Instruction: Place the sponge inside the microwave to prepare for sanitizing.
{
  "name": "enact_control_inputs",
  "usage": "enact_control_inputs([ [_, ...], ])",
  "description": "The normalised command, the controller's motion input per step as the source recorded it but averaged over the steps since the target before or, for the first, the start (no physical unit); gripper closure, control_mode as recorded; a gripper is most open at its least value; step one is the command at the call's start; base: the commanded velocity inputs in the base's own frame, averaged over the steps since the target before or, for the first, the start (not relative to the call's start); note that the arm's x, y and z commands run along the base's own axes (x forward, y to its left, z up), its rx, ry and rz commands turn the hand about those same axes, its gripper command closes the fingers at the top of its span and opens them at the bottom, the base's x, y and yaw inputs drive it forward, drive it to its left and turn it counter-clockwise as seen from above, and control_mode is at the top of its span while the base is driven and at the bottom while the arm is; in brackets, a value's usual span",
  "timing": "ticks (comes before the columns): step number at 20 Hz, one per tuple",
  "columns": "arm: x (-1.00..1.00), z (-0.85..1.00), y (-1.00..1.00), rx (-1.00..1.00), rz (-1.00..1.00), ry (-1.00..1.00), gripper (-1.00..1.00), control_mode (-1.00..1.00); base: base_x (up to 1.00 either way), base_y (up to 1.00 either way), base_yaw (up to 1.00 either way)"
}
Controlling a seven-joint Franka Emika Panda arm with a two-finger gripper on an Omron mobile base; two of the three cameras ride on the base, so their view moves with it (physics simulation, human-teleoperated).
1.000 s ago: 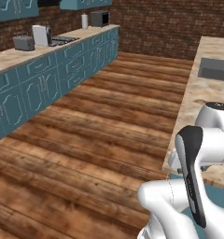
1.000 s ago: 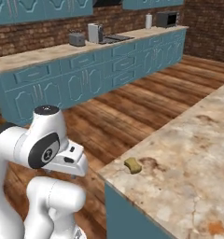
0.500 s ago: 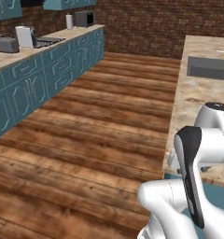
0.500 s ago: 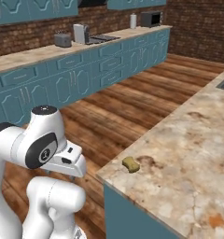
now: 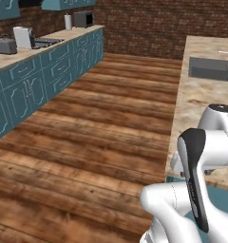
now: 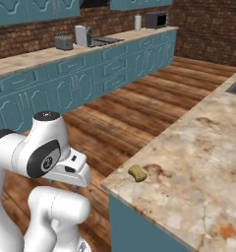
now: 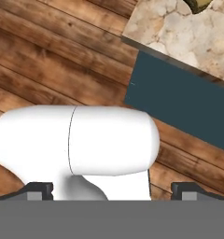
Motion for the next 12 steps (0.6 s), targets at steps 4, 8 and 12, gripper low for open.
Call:
enact_control_inputs([
  [4,0.0,0.0,0.0,0.0,0.0,0.0,-1.0,1.0,-0.54,-0.33,-0.06],
  [8,0.0,0.0,0.0,0.0,0.0,0.0,-1.0,1.0,-0.51,0.0,-0.03],
  [12,0.0,0.0,0.0,0.0,0.0,0.0,-1.0,1.0,0.02,0.0,-0.02],
])
